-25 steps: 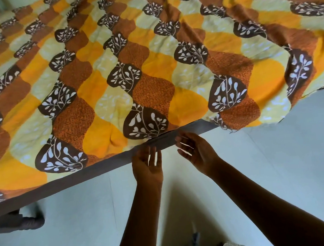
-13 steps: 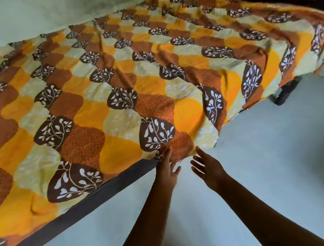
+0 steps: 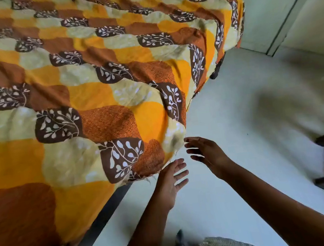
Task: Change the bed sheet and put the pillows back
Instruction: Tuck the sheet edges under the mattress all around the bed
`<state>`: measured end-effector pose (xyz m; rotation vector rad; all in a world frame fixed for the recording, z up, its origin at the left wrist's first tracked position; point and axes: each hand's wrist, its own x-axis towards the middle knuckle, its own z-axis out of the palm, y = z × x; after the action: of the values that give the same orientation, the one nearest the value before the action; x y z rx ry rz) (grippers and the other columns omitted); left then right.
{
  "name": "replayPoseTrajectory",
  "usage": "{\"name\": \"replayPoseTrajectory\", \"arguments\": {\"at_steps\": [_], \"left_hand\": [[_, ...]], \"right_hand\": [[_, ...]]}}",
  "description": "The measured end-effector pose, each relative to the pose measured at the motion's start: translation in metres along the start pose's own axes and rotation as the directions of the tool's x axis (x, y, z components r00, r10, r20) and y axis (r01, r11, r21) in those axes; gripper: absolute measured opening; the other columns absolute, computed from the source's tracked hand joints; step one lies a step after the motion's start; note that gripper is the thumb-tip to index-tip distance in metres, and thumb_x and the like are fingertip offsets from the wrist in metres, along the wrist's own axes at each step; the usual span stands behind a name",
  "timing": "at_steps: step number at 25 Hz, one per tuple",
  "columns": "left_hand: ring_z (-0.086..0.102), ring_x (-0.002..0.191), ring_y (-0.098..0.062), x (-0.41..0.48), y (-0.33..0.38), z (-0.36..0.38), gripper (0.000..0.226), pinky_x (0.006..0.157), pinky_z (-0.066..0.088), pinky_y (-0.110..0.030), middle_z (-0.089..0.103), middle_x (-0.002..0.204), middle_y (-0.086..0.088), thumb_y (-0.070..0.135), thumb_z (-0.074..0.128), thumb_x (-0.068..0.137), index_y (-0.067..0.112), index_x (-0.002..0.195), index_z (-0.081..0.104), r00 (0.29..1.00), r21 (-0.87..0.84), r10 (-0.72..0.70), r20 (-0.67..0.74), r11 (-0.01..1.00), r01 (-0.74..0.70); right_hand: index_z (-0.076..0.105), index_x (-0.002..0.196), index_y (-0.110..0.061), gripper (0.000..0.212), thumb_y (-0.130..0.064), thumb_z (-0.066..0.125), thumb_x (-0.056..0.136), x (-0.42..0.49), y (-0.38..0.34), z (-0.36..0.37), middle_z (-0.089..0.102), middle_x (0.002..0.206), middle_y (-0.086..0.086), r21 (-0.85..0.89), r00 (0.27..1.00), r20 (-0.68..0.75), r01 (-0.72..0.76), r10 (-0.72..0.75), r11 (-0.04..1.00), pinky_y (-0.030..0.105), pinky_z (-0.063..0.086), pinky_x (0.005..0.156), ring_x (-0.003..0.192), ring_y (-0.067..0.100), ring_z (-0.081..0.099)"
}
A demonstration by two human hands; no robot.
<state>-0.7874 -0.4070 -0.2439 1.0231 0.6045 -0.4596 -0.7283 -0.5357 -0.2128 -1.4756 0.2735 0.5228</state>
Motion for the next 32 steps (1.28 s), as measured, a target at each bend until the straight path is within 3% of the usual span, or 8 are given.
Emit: {"name": "replayPoseTrajectory", "arguments": {"at_steps": [3, 6, 9, 14, 19, 22, 24, 32], "left_hand": [[0.062, 0.095, -0.013, -0.002, 0.04, 0.029, 0.021, 0.084, 0.047, -0.027, 0.066, 0.105, -0.002, 0.033, 0.051, 0.089, 0.018, 0.099, 0.064, 0.957, 0.367, 0.266, 0.116, 0.884, -0.29], [0.064, 0.094, -0.011, 0.018, 0.079, 0.065, 0.032, 0.083, 0.049, -0.025, 0.068, 0.097, 0.003, 0.044, 0.049, 0.08, 0.019, 0.091, 0.065, 0.799, 0.55, 0.502, 0.33, 0.586, -0.595], [0.063, 0.097, -0.01, 0.045, 0.122, 0.094, 0.029, 0.086, 0.05, -0.027, 0.069, 0.1, 0.003, 0.031, 0.046, 0.084, 0.014, 0.096, 0.067, 0.645, 0.664, 0.625, 0.44, 0.257, -0.702], [0.062, 0.09, -0.024, 0.097, 0.195, 0.148, 0.02, 0.08, 0.04, -0.025, 0.068, 0.092, -0.008, 0.014, 0.056, 0.083, 0.004, 0.094, 0.069, 0.419, 0.783, 0.729, 0.542, -0.257, -0.566], [0.052, 0.107, -0.025, 0.144, 0.253, 0.173, 0.028, 0.088, 0.043, -0.034, 0.063, 0.112, -0.005, 0.02, 0.062, 0.087, 0.014, 0.114, 0.065, 0.518, 0.763, 0.596, 0.613, -0.617, -0.193], [0.049, 0.11, -0.023, 0.154, 0.272, 0.186, 0.033, 0.089, 0.043, -0.034, 0.061, 0.118, -0.003, 0.019, 0.061, 0.087, 0.017, 0.12, 0.063, 0.623, 0.685, 0.471, 0.624, -0.713, -0.147], [0.05, 0.11, -0.022, 0.159, 0.278, 0.189, 0.032, 0.09, 0.044, -0.035, 0.061, 0.118, -0.003, 0.017, 0.061, 0.087, 0.017, 0.119, 0.064, 0.656, 0.65, 0.411, 0.632, -0.742, -0.161], [0.054, 0.102, -0.028, 0.167, 0.288, 0.193, 0.023, 0.083, 0.047, -0.04, 0.067, 0.104, -0.009, 0.02, 0.068, 0.081, 0.01, 0.101, 0.073, 0.599, 0.623, 0.366, 0.712, -0.723, -0.298]], "right_hand": [[0.067, 0.099, -0.019, 0.019, -0.022, 0.049, 0.096, 0.014, -0.025, -0.016, 0.066, 0.094, -0.001, -0.003, 0.99, -0.093, 0.108, -0.108, 0.994, 0.019, 0.048, 0.072, 0.083, 0.011, 0.063], [0.067, 0.097, -0.02, 0.016, -0.022, 0.051, 0.095, 0.043, -0.056, -0.038, 0.065, 0.09, -0.002, -0.011, 0.958, -0.128, 0.255, -0.255, 0.967, 0.021, 0.049, 0.073, 0.079, 0.01, 0.062], [0.067, 0.09, -0.021, 0.011, -0.022, 0.057, 0.092, 0.089, -0.093, -0.063, 0.067, 0.088, 0.002, -0.039, 0.901, -0.16, 0.404, -0.404, 0.914, 0.027, 0.05, 0.073, 0.077, 0.012, 0.062], [0.07, 0.095, -0.022, 0.009, -0.021, 0.063, 0.088, 0.171, -0.138, -0.092, 0.071, 0.089, -0.006, -0.177, 0.805, -0.126, 0.556, -0.579, 0.812, 0.023, 0.048, 0.068, 0.073, 0.006, 0.063], [0.07, 0.103, -0.009, 0.023, -0.019, 0.07, 0.082, 0.217, -0.154, -0.117, 0.071, 0.097, 0.005, -0.264, 0.796, -0.066, 0.567, -0.601, 0.78, 0.019, 0.047, 0.069, 0.08, 0.014, 0.063], [0.067, 0.096, -0.005, 0.029, -0.019, 0.078, 0.074, 0.224, -0.163, -0.115, 0.067, 0.091, 0.004, -0.333, 0.827, 0.01, 0.533, -0.562, 0.778, 0.014, 0.044, 0.068, 0.08, 0.014, 0.06], [0.066, 0.088, -0.005, 0.022, -0.02, 0.075, 0.075, 0.228, -0.168, -0.104, 0.068, 0.089, 0.005, -0.435, 0.806, 0.048, 0.549, -0.59, 0.714, 0.027, 0.046, 0.073, 0.083, 0.02, 0.063], [0.068, 0.092, -0.007, 0.018, -0.023, 0.06, 0.09, 0.22, -0.195, -0.136, 0.068, 0.095, 0.014, -0.66, 0.718, 0.172, 0.592, -0.674, 0.462, 0.04, 0.048, 0.073, 0.087, 0.031, 0.062]]}}
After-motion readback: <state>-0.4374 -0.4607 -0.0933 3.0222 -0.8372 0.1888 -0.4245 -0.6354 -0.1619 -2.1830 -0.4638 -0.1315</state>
